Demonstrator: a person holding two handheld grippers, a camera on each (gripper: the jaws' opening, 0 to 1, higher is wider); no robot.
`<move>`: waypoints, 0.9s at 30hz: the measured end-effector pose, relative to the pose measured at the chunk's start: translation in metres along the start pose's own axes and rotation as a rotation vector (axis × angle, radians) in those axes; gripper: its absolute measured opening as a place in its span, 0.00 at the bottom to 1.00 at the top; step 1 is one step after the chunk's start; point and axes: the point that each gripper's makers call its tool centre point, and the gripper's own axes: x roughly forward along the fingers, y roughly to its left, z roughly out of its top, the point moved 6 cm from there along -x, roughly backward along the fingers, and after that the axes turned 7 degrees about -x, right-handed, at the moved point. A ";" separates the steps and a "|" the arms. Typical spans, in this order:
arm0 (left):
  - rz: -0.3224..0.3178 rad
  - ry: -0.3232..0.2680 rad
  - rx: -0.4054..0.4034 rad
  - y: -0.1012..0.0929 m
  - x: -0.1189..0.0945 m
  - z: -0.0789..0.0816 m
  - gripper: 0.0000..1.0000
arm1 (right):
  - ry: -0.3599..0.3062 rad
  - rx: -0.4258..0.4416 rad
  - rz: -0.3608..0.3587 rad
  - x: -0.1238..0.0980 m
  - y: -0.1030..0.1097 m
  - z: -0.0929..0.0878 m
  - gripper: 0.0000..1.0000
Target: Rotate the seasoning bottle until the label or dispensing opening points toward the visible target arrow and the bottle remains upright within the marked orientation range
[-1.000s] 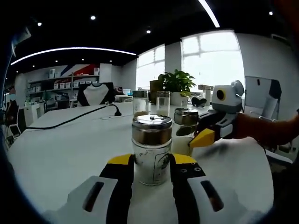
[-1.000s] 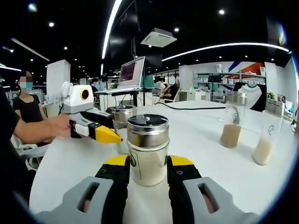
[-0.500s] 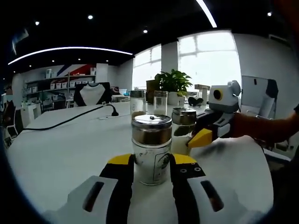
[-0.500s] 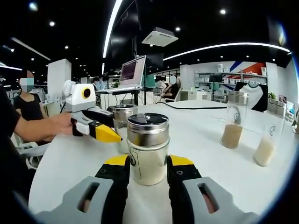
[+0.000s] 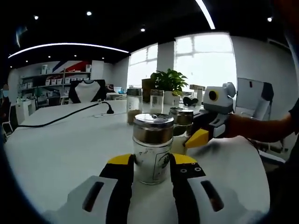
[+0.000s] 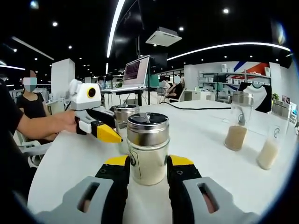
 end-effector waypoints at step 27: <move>0.113 -0.019 0.016 0.000 -0.003 -0.002 0.45 | -0.031 -0.027 -0.063 -0.028 0.007 0.008 0.44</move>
